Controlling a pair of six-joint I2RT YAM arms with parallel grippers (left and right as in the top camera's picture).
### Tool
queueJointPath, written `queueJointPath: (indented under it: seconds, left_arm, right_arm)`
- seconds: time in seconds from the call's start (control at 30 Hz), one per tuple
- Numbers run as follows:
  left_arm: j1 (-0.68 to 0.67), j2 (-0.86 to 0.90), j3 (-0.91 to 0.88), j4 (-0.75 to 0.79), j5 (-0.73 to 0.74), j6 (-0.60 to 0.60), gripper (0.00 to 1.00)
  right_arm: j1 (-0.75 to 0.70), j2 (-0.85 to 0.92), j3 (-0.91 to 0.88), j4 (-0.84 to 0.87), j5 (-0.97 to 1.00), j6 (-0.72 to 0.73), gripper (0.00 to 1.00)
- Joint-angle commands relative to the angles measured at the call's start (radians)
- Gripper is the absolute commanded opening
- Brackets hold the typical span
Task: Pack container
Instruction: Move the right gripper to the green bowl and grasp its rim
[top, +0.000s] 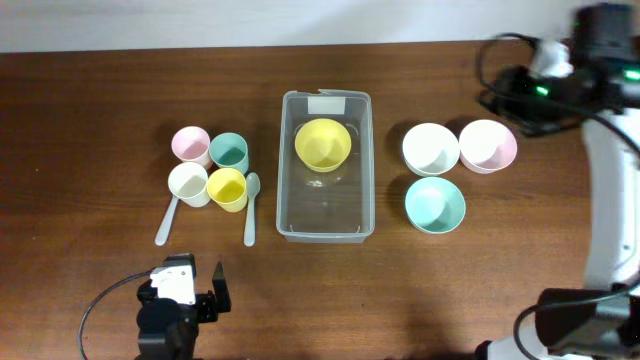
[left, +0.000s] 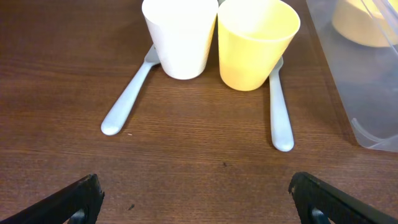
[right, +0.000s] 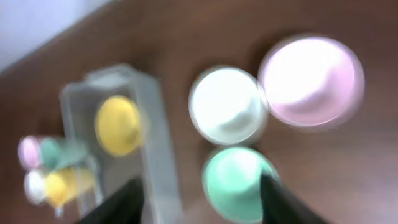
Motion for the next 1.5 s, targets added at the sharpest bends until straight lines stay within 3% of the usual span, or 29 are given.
queueJointPath:
  seconds: [0.0, 0.13, 0.23, 0.43, 0.53, 0.57, 0.63, 0.93, 1.13, 1.3, 1.47]
  left_arm:
    - [0.004, -0.005, -0.004, 0.001, -0.007, 0.005, 1.00]
    - [0.004, -0.005, -0.004, 0.001, -0.007, 0.005, 1.00]
    - [0.004, -0.005, -0.004, 0.001, -0.007, 0.005, 1.00]
    - [0.004, -0.005, -0.004, 0.001, -0.007, 0.005, 1.00]
    - [0.004, -0.005, -0.004, 0.001, -0.007, 0.005, 1.00]
    - [0.004, -0.005, -0.004, 0.001, -0.007, 0.005, 1.00]
    - [0.004, -0.005, -0.004, 0.001, -0.007, 0.005, 1.00]
    - [0.004, -0.005, -0.004, 0.001, -0.007, 0.005, 1.00]
    - [0.004, -0.005, -0.004, 0.001, -0.007, 0.005, 0.99]
    - [0.004, -0.005, -0.004, 0.001, -0.007, 0.005, 0.99]
    - [0.004, -0.005, -0.004, 0.001, -0.007, 0.005, 1.00]
  right_arm:
    - [-0.004, 0.040, -0.103, -0.055, 0.019, -0.110, 0.64]
    - [0.006, 0.042, -0.318, 0.021, 0.045, -0.108, 0.64]
    - [0.002, 0.042, -0.541, 0.196, 0.048, -0.101, 0.63]
    - [0.003, 0.043, -0.768, 0.434, 0.037, -0.065, 0.61]
    - [0.003, 0.043, -0.852, 0.531, 0.035, -0.036, 0.52]
    - [0.003, 0.043, -0.875, 0.565, 0.035, -0.036, 0.40]
    - [0.003, 0.043, -0.894, 0.595, 0.033, -0.036, 0.29]
    - [0.003, 0.043, -0.902, 0.599, 0.013, -0.040, 0.04]
    - [0.003, 0.043, -0.902, 0.569, -0.017, -0.045, 0.04]
    - [0.003, 0.021, -0.902, 0.535, -0.213, -0.205, 0.04]
    - [0.003, -0.090, -0.901, 0.525, -0.240, -0.220, 0.04]
